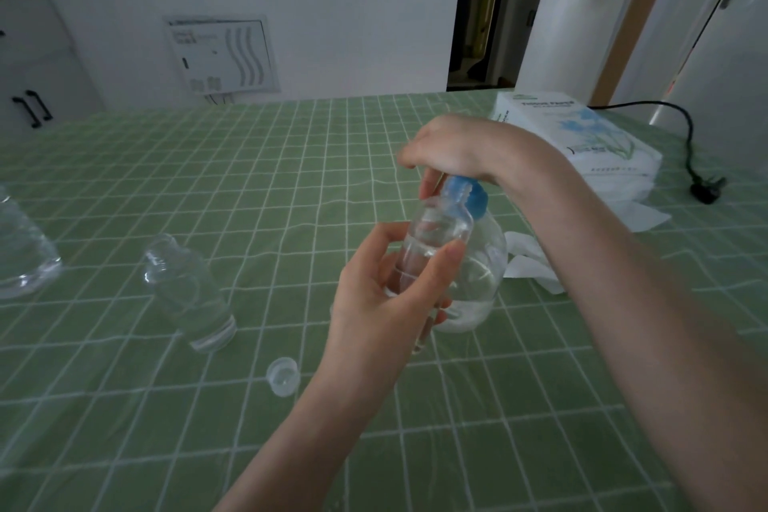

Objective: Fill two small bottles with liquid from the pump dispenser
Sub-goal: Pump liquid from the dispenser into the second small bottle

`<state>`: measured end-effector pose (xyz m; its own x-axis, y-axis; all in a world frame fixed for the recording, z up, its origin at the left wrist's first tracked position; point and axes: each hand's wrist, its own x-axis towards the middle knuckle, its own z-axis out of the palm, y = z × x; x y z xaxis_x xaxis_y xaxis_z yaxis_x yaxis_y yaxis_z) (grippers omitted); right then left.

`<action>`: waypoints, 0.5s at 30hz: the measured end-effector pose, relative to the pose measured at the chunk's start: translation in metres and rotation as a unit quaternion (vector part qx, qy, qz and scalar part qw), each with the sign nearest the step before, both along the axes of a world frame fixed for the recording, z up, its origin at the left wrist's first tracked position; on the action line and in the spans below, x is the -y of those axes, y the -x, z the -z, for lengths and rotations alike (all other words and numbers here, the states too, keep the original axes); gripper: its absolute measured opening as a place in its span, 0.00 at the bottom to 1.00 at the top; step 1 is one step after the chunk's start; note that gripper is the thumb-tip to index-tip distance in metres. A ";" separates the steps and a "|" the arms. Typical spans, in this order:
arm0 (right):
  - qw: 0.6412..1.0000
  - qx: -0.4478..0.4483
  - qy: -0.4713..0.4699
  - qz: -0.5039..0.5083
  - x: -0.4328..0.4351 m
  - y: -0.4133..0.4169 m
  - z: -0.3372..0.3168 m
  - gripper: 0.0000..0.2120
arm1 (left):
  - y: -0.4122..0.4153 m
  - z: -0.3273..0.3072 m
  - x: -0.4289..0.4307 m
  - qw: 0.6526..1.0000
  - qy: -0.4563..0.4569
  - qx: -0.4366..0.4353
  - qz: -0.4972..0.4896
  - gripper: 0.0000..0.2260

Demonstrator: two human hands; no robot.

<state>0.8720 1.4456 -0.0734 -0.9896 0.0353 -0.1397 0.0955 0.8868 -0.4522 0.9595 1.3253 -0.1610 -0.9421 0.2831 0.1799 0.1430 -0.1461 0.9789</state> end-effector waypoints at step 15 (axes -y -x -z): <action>0.999 -0.012 -0.032 -0.006 0.000 0.000 -0.008 0.20 | 0.000 -0.001 0.001 1.000 -0.004 -0.005 0.004 0.15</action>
